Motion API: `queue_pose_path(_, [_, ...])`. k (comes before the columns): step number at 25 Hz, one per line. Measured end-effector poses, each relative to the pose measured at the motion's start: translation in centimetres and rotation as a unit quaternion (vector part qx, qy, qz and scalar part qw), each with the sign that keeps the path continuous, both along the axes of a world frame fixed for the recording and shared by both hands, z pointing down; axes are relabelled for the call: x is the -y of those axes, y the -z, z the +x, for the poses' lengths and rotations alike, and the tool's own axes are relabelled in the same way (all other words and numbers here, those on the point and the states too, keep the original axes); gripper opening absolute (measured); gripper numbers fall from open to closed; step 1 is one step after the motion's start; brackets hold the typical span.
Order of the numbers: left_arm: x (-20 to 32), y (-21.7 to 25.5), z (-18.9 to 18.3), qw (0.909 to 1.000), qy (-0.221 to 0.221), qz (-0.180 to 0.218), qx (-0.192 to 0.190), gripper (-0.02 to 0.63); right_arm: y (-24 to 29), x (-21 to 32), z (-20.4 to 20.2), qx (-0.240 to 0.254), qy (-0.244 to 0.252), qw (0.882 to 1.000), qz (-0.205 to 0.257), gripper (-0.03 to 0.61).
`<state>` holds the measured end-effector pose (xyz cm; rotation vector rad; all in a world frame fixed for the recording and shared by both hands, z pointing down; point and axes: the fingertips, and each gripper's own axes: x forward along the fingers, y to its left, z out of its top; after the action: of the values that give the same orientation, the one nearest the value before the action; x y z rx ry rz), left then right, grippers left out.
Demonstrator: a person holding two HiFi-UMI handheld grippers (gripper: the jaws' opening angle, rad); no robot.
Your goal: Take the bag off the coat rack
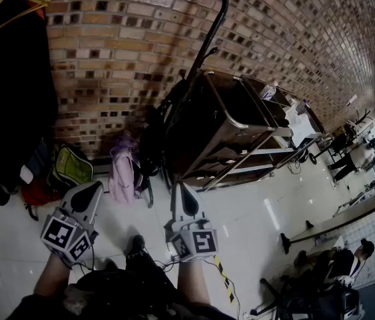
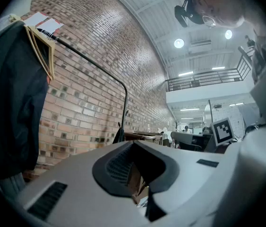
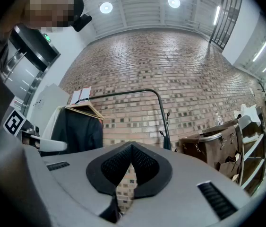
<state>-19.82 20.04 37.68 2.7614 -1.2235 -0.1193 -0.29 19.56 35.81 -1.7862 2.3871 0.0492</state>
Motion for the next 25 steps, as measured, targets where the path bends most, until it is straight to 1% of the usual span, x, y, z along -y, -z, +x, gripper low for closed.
queue_pose_path(3, [1.4,-0.1,-0.3,0.9999,0.009,0.005,0.007,0.034,-0.2,1.8,0.1,-0.003,0.002,1.0,0.013,0.011])
queue_pose_path(7, [3.3,-0.3,0.0,0.9998,0.017,0.007,0.008,0.034,-0.1,4.0,0.6,-0.005,0.009,1.0,0.015,0.011])
queue_pose_path(10, [5.7,-0.5,0.6,0.9997,0.023,0.007,0.008,0.034,-0.5,6.7,1.7,0.009,0.006,1.0,0.022,0.011])
queue_pose_path(12, [7.5,-0.5,1.6,0.9997,0.021,0.011,0.008,0.034,-0.7,8.6,2.7,0.016,0.005,1.0,0.024,0.011])
queue_pose_path(16, [11.3,-0.6,4.2,0.9997,0.013,0.015,0.011,0.034,-1.3,12.4,4.3,0.011,0.009,1.0,0.018,0.011])
queue_pose_path(21, [16.5,-1.3,7.0,0.9998,0.011,0.011,0.011,0.034,-1.9,17.7,7.2,0.017,-0.001,1.0,0.012,0.012])
queue_pose_path(25, [20.4,-1.1,8.7,0.9998,0.013,0.007,0.009,0.034,-1.9,21.8,9.3,0.019,-0.012,1.0,0.016,0.011])
